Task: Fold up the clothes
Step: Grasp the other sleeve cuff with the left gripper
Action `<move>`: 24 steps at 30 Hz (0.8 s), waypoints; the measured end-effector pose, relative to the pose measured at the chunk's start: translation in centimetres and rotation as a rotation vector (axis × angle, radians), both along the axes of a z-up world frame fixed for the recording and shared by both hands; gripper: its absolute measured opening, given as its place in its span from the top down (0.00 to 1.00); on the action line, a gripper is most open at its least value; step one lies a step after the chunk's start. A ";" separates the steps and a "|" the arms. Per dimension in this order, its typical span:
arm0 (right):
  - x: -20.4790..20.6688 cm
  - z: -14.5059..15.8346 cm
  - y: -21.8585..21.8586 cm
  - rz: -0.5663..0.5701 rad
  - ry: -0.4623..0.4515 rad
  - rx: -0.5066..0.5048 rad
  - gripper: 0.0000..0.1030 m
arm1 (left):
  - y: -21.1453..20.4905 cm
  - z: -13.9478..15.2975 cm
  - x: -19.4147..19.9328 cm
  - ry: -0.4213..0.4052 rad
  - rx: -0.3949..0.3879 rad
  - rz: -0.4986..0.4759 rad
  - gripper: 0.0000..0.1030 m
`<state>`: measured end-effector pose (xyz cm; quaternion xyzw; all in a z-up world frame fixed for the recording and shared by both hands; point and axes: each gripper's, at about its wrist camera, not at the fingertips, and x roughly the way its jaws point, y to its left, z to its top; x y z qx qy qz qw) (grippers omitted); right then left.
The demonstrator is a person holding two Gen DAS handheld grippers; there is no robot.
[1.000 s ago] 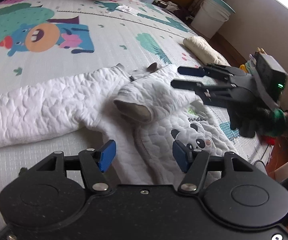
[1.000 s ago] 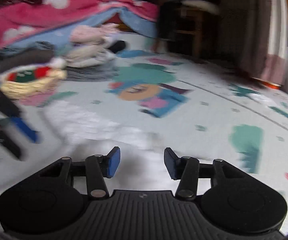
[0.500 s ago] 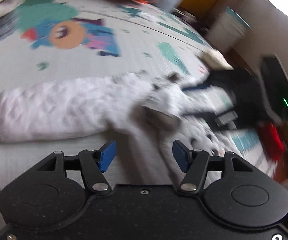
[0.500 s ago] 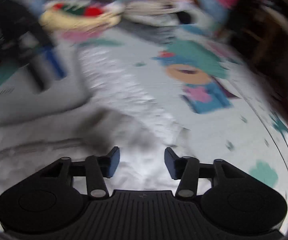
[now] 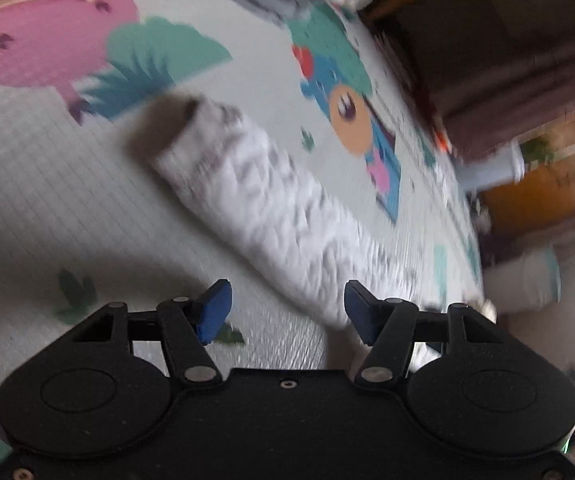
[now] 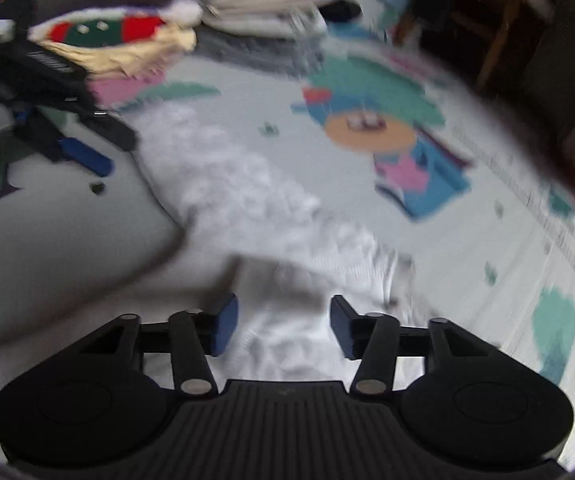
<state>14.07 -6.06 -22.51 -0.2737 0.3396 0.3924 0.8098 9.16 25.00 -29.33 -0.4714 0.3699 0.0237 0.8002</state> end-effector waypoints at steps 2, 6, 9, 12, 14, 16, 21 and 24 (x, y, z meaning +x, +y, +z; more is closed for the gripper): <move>-1.0 -0.6 0.9 -0.007 -0.008 -0.056 0.43 | 0.7 0.0 -0.1 0.002 -0.006 0.052 0.40; -0.8 -1.6 1.7 -0.145 0.078 -0.050 0.72 | 2.2 -1.2 -0.7 -0.007 -0.122 0.195 0.40; 0.5 -1.2 1.4 -0.319 0.140 0.050 0.89 | 2.5 -1.4 -0.8 -0.008 -0.165 0.258 0.41; 1.0 0.0 1.1 -0.436 0.139 0.145 0.89 | 2.4 -0.9 -0.4 0.003 -0.142 0.267 0.42; 1.2 0.9 1.3 -0.490 0.126 0.203 0.89 | 2.6 -0.8 -0.3 0.004 -0.141 0.265 0.43; 1.8 1.0 1.6 -0.502 0.137 0.221 0.83 | 2.7 -0.9 -0.3 0.004 -0.139 0.262 0.46; 0.9 0.5 2.7 -0.352 0.190 0.137 0.55 | 2.6 -1.0 -0.2 -0.003 -0.098 0.258 0.49; 0.2 2.3 0.9 -0.424 0.116 0.225 0.56 | 2.8 -0.8 0.2 -0.022 -0.057 0.250 0.49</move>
